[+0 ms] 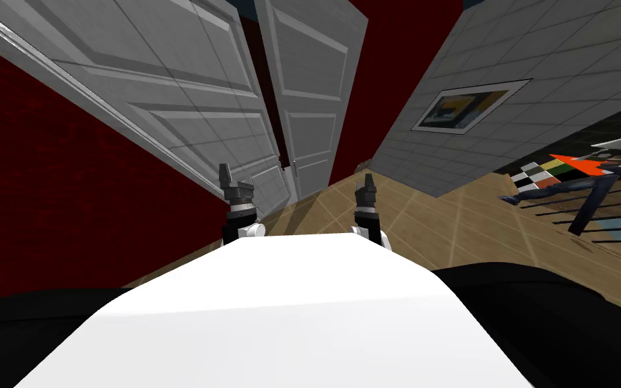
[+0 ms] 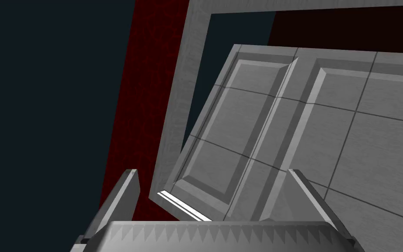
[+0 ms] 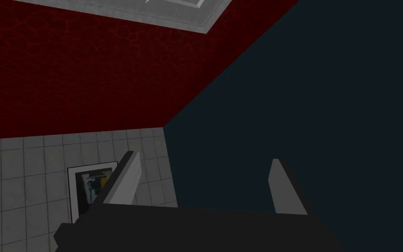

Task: Push the door open

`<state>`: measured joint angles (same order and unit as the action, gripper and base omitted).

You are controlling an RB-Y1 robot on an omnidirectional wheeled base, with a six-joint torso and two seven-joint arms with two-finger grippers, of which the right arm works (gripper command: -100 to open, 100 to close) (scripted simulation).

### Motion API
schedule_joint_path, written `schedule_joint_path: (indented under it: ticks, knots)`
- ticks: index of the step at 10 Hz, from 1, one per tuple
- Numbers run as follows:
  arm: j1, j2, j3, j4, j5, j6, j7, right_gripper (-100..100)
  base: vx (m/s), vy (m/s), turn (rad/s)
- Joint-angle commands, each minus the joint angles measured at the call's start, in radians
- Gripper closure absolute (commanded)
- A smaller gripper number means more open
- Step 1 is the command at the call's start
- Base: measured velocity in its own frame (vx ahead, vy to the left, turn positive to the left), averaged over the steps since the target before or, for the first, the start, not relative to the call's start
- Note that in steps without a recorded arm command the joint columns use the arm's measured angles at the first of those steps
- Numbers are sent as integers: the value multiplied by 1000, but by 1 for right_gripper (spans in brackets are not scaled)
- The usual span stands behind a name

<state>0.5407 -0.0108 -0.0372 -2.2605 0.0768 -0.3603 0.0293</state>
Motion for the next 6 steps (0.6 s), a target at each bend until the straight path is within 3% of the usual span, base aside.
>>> schedule_joint_path:
  ticks: [1,6]
  knots:
    - [-6,-5,-2,16,-13,-8,-11,-100,18,-3,217]
    - [-38,-29,-12,110,-85,-55,-76,-100,80,-38,301]
